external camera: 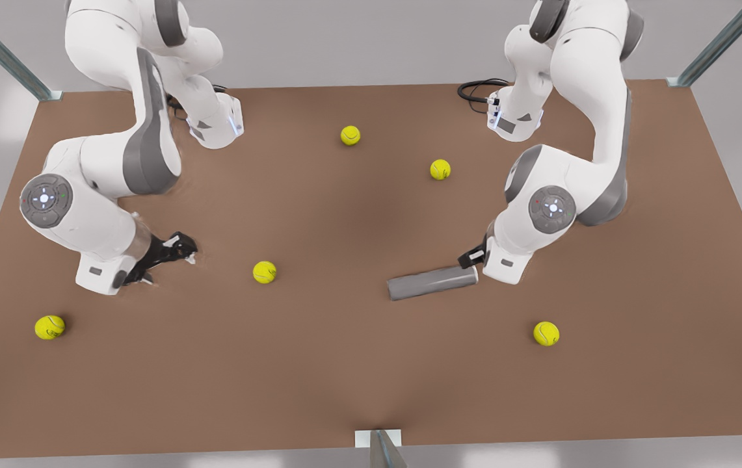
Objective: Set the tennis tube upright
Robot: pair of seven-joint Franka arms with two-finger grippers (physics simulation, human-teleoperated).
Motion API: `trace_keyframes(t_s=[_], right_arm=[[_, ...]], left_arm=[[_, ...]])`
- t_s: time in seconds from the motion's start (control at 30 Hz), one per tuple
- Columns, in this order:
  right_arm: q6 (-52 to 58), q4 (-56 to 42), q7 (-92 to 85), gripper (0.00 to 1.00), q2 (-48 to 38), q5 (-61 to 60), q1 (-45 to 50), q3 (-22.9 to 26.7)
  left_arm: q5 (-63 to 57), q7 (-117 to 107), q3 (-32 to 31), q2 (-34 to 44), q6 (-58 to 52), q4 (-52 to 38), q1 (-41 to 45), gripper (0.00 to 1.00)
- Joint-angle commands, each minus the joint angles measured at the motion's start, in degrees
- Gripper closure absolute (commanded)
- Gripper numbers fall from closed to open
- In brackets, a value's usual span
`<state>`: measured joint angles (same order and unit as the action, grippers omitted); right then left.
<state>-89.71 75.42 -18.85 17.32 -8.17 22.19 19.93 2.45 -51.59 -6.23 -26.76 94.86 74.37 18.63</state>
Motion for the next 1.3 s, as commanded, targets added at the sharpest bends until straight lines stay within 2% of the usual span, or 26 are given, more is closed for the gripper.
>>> trace_keyframes(t_s=[0.0, 0.2, 0.37, 0.4, 0.53, 0.73, 0.9, 1.03, 1.27], right_arm=[[13.51, 0.6, 24.74, 0.0, -3.69, 3.6, -3.91, 0.02], [15.88, 4.65, 24.92, 0.0, -10.99, 5.27, -9.98, -2.26], [15.53, 4.56, 25.09, 0.0, -4.75, 4.74, -11.74, -2.53], [15.44, 4.47, 25.09, 0.0, -4.75, 4.74, -11.82, -2.53], [14.92, 4.21, 24.39, 0.0, -5.1, 5.1, -11.74, -2.53], [13.69, 3.42, 24.39, 0.0, -5.54, 5.18, -11.74, -2.53], [13.69, 3.51, 24.39, 0.0, -5.37, 5.1, -11.74, -2.53], [13.69, 3.59, 24.39, 0.0, -5.19, 4.92, -11.74, -2.53], [13.25, 3.68, 24.39, 0.0, -5.1, 4.74, -11.65, -2.44]], left_arm=[[-0.6, -85.86, -0.01, -1.54, 10.51, 0.07, 1.15, 0.0], [-1.39, -104.68, 0.69, -3.65, 14.3, 2.01, 2.47, 0.0], [-1.04, -106.79, 0.87, -2.68, 17.28, 8.06, 2.47, 0.0], [-1.13, -106.7, 0.78, 1.53, 24.22, 15.88, 2.47, 0.0], [-1.3, -106.61, 0.78, 2.15, 32.49, 21.96, 2.64, 0.0], [-1.3, -105.65, 0.78, -1.1, 38.03, 22.57, 2.64, 0.0], [-1.39, -99.76, 1.48, -1.27, 44.53, 28.2, 2.47, 0.0], [-1.39, -90.19, 1.48, -3.29, 44.09, 28.11, 2.47, 0.0], [-1.3, -78.66, 1.48, -3.56, 37.15, 28.2, 2.12, 0.0]])
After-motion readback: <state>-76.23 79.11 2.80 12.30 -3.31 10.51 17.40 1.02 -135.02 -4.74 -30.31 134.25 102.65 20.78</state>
